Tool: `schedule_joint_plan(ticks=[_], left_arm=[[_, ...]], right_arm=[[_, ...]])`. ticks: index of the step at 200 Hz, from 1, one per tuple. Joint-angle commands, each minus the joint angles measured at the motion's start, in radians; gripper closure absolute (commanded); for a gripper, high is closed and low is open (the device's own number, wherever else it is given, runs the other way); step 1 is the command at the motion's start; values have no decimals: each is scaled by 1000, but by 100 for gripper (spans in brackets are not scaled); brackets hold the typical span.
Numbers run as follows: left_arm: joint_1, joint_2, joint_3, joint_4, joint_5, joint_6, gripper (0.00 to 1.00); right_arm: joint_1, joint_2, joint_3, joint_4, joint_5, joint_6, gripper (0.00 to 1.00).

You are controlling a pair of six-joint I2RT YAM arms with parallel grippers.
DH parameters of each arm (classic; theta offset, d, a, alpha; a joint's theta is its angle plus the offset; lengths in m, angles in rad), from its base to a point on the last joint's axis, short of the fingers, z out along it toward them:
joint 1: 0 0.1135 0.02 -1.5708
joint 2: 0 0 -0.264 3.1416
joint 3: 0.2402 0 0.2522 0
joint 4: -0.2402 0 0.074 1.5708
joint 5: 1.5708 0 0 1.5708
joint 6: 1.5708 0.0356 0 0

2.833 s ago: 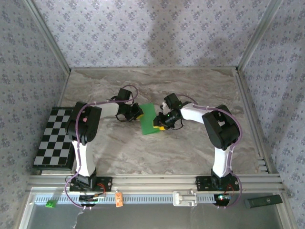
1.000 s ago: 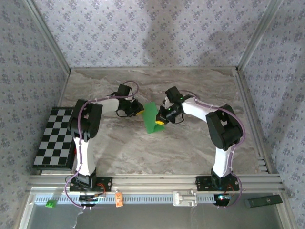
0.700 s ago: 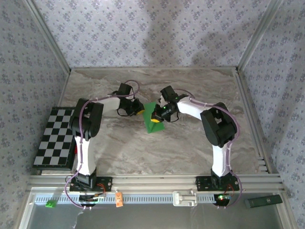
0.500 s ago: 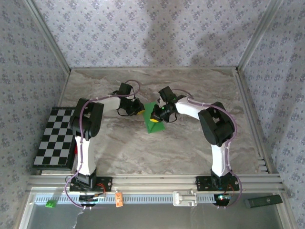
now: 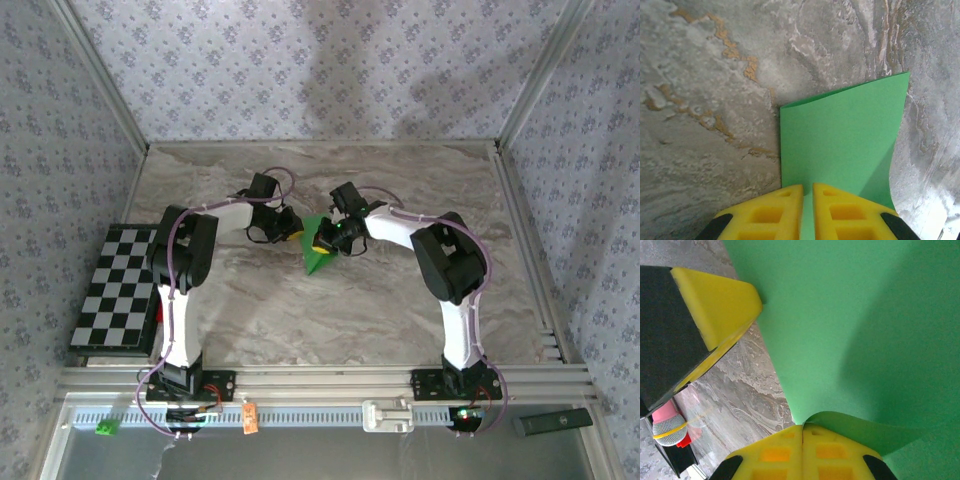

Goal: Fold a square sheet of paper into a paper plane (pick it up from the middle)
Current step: Fold the triangle a second time at the center of the table.

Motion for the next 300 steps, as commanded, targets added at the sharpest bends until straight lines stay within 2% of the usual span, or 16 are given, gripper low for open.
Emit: schedule_joint_plan(ticks=[1, 300], left_arm=[[-10, 48, -2, -81, -28, 24, 85], [-14, 57, -8, -73, -22, 18, 85]], right_arm=[[8, 28, 35, -44, 11, -10, 100], [16, 78, 91, -97, -15, -46, 100]])
